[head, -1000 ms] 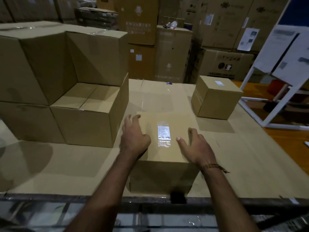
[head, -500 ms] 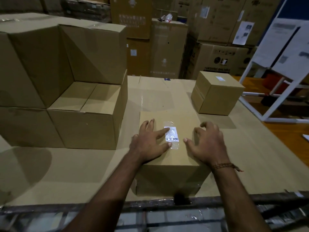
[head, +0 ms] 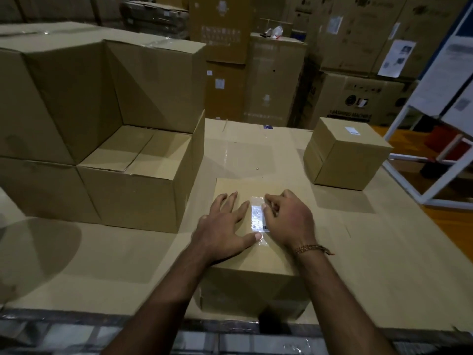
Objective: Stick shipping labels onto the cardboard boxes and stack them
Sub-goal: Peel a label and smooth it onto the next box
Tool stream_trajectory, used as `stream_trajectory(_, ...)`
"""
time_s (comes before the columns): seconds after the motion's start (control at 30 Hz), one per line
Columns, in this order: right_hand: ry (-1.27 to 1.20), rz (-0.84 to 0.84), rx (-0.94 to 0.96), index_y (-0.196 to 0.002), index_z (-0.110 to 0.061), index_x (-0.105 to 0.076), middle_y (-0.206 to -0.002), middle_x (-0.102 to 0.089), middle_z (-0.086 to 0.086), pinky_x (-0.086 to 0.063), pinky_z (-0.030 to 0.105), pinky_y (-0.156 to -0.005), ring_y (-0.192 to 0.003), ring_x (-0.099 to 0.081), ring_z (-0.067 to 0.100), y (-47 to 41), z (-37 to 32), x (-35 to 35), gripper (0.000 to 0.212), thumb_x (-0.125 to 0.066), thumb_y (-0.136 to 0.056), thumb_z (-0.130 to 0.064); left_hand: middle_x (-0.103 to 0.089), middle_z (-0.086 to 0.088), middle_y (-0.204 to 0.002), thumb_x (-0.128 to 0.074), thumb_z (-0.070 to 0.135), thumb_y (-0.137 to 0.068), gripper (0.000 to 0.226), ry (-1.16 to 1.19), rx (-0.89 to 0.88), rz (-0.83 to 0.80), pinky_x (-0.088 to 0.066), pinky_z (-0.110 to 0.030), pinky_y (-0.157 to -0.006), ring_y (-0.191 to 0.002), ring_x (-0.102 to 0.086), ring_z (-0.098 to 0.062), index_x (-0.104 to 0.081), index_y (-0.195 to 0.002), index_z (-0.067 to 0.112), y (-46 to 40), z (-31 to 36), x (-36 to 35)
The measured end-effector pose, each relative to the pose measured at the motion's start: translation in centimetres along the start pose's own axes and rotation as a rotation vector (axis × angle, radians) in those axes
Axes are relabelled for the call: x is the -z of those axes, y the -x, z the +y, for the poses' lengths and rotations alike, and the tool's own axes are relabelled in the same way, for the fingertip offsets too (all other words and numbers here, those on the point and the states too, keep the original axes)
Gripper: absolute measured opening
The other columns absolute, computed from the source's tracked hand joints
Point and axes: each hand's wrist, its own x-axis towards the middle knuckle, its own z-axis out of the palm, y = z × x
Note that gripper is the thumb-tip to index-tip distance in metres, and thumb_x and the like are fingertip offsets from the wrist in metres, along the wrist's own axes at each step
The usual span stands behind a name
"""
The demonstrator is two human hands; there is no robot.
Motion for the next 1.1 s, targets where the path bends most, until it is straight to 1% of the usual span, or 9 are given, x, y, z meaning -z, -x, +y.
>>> stream_trajectory(0.13,-0.015,0.049,-0.018,-0.118,-0.030,-0.077,-0.094,-0.061,-0.006,-0.052,0.032,-0.070,-0.081,-0.063,0.018,-0.2,0.2,-0.3,0.028,-0.060,-0.098,-0.040,0.008,0.016,-0.175,-0.052,0.079,-0.091,0.087,0.028,-0.021,0.018,-0.027,-0.061,-0.122,-0.160,0.009,-0.011,-0.006,-0.162,0.058,0.2,0.0,-0.1)
stream_trajectory(0.2,-0.040,0.052,-0.066,-0.115,-0.033,-0.079,-0.096,-0.066,-0.007,-0.050,0.031,-0.072,-0.085,-0.064,0.017,-0.5,0.2,-0.3,0.024,-0.061,-0.100,-0.038,0.008,0.016,-0.175,-0.052,0.077,-0.092,0.078,0.036,-0.021,0.005,-0.026,-0.061,-0.121,-0.160,0.010,-0.009,-0.013,-0.159,0.064,0.2,0.1,0.0)
stream_trajectory(0.3,-0.093,0.021,-0.175,-0.104,-0.035,-0.082,-0.092,-0.074,-0.012,-0.052,0.029,-0.076,-0.091,-0.069,0.015,-1.8,0.3,-0.1,0.018,-0.068,-0.093,-0.038,0.007,0.017,-0.175,-0.052,0.075,-0.093,0.070,0.034,-0.011,0.003,-0.028,-0.060,-0.121,-0.159,0.011,-0.008,-0.023,-0.156,0.066,0.2,0.2,0.2)
stream_trajectory(0.37,-0.108,0.016,-0.210,-0.095,-0.034,-0.082,-0.082,-0.073,-0.013,-0.053,0.029,-0.073,-0.086,-0.069,0.014,-2.4,0.3,0.0,0.013,-0.071,-0.088,-0.037,0.007,0.017,-0.175,-0.051,0.075,-0.093,0.069,0.023,-0.008,0.000,-0.028,-0.060,-0.121,-0.159,0.011,-0.009,-0.023,-0.156,0.066,0.2,0.3,0.2)
stream_trajectory(0.43,-0.099,0.054,-0.199,-0.090,-0.032,-0.079,-0.081,-0.070,-0.013,-0.053,0.030,-0.071,-0.083,-0.067,0.014,-2.4,0.1,-0.3,0.009,-0.071,-0.087,-0.037,0.007,0.017,-0.175,-0.052,0.074,-0.094,0.069,0.017,-0.003,-0.001,-0.028,-0.059,-0.120,-0.159,0.011,-0.009,-0.023,-0.156,0.066,0.3,0.4,0.2)
stream_trajectory(0.63,-0.057,0.089,-0.091,-0.090,-0.027,-0.072,-0.091,-0.065,-0.009,-0.053,0.035,-0.071,-0.082,-0.063,0.017,-1.8,0.3,-0.9,0.007,-0.067,-0.094,-0.031,0.006,0.018,-0.175,-0.053,0.076,-0.092,0.069,0.029,-0.003,0.020,-0.028,-0.059,-0.120,-0.160,0.009,-0.008,-0.025,-0.155,0.066,0.4,0.5,0.1)
stream_trajectory(0.8,-0.091,0.085,-0.094,-0.090,-0.029,-0.071,-0.091,-0.063,-0.011,-0.049,0.033,-0.070,-0.080,-0.060,0.014,-1.9,0.6,-1.1,0.008,-0.067,-0.096,-0.031,0.005,0.017,-0.175,-0.052,0.078,-0.092,0.070,0.030,-0.004,0.030,-0.029,-0.059,-0.119,-0.160,0.009,-0.008,-0.024,-0.155,0.067,0.4,0.3,-0.1)
stream_trajectory(1.0,-0.137,0.101,-0.089,-0.088,-0.030,-0.070,-0.088,-0.061,-0.011,-0.038,0.029,-0.065,-0.074,-0.055,0.009,-2.0,1.0,-1.2,0.010,-0.066,-0.097,-0.031,0.004,0.017,-0.175,-0.053,0.078,-0.091,0.070,0.048,-0.003,0.039,-0.029,-0.058,-0.118,-0.159,0.008,-0.006,-0.025,-0.154,0.067,0.3,0.1,-0.2)
stream_trajectory(1.1,-0.148,0.099,-0.094,-0.087,-0.030,-0.069,-0.088,-0.061,-0.012,-0.037,0.028,-0.065,-0.073,-0.054,0.007,-1.9,1.0,-1.1,0.011,-0.065,-0.097,-0.031,0.004,0.017,-0.175,-0.052,0.078,-0.091,0.070,0.045,-0.007,0.038,-0.030,-0.059,-0.118,-0.159,0.008,-0.007,-0.025,-0.155,0.066,0.3,0.2,-0.1)
